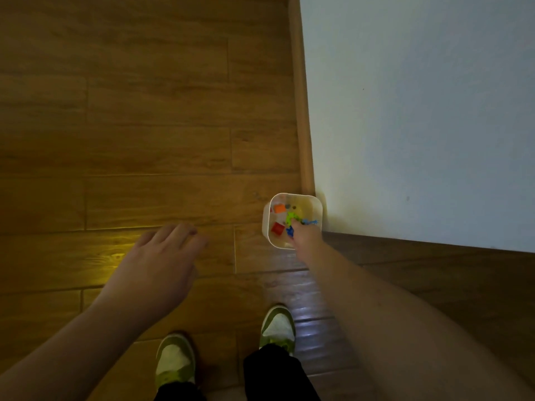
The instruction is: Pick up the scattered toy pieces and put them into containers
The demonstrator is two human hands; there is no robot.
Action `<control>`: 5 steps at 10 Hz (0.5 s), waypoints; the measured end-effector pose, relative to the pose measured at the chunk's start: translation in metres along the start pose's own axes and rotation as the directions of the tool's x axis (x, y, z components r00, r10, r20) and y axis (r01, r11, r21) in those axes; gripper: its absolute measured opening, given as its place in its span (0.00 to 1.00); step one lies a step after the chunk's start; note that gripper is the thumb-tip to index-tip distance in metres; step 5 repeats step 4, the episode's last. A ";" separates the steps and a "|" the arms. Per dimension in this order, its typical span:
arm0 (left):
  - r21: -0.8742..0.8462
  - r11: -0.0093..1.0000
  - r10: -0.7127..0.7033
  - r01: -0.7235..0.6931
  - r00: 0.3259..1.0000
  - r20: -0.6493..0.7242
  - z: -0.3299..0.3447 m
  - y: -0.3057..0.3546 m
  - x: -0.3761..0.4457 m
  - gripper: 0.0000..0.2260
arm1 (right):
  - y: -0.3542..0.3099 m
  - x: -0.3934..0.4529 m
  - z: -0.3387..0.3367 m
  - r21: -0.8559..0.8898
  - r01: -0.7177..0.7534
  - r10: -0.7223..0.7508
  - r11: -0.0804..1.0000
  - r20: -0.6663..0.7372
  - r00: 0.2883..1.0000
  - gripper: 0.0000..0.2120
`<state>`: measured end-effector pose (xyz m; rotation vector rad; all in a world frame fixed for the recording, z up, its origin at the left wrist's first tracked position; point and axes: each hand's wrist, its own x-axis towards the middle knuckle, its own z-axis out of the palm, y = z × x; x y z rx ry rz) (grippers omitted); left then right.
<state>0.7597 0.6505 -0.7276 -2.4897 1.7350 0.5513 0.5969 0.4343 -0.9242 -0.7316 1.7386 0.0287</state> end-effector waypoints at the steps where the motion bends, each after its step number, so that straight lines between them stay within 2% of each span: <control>1: -0.028 1.000 -0.011 0.010 1.000 -0.025 -0.008 -0.001 0.003 0.21 | -0.003 -0.007 -0.007 0.029 -0.007 0.008 1.000 -0.008 1.000 0.24; 2: -0.046 0.999 -0.012 0.011 1.000 -0.021 -0.017 0.000 0.005 0.20 | -0.007 -0.019 -0.015 0.075 0.000 -0.001 0.997 0.011 1.000 0.24; 3: -0.065 0.998 0.003 -0.006 0.999 -0.047 -0.022 0.000 0.003 0.20 | -0.015 -0.037 -0.020 0.137 0.042 -0.058 0.990 0.113 0.992 0.25; 4: -0.069 0.997 -0.027 0.023 0.998 -0.059 -0.025 0.002 -0.001 0.20 | -0.025 -0.056 -0.024 0.124 0.051 -0.072 0.991 0.172 0.982 0.18; 5: -0.069 0.997 -0.027 0.023 0.998 -0.059 -0.025 0.002 -0.001 0.20 | -0.025 -0.056 -0.024 0.124 0.051 -0.072 0.991 0.172 0.982 0.18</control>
